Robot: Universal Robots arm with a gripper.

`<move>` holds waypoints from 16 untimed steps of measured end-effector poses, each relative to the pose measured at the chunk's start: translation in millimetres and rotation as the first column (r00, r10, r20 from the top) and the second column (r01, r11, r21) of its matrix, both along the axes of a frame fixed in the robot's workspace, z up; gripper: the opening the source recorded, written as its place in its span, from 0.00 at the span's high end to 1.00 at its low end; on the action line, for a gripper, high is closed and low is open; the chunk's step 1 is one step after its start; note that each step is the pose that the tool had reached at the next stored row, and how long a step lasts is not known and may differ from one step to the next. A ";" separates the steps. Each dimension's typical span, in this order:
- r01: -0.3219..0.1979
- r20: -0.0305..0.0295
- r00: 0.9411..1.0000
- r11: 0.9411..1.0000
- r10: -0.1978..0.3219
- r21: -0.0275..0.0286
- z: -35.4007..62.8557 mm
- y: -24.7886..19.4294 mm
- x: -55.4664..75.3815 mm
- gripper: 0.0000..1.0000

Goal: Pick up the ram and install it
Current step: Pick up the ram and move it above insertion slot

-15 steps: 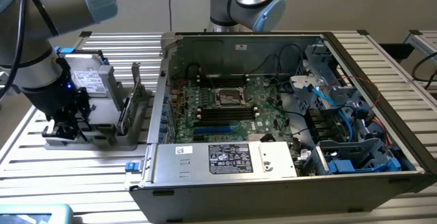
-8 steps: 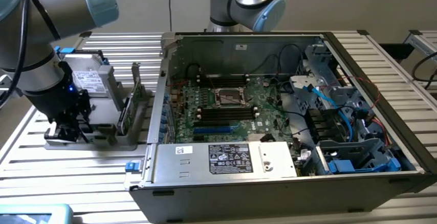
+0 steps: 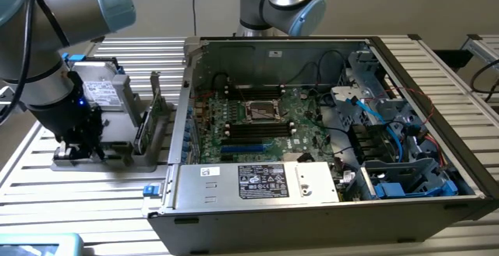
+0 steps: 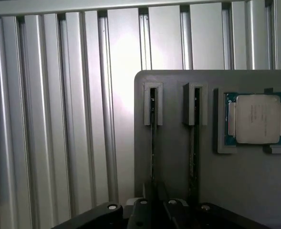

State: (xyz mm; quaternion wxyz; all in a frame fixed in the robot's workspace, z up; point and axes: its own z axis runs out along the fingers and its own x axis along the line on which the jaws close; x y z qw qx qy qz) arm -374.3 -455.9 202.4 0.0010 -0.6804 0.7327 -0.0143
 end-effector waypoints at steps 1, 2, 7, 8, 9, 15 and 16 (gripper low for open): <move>0.000 0.000 1.000 1.000 0.000 -0.001 3.3 0.0 0.0 0.88; 0.000 0.000 1.000 1.000 0.000 -0.003 6.8 0.0 -0.1 0.88; -0.001 0.000 1.000 1.000 0.001 -0.010 26.5 0.0 -0.3 0.88; -0.002 0.000 1.000 1.000 0.002 -0.011 30.7 0.0 -0.3 0.88; -0.002 0.000 1.000 1.000 0.002 -0.012 35.1 0.0 -0.3 0.88; -0.006 0.000 1.000 1.000 0.006 -0.016 62.3 0.0 -0.3 0.88; -0.006 0.000 1.000 1.000 0.006 -0.016 66.8 0.0 -0.3 0.88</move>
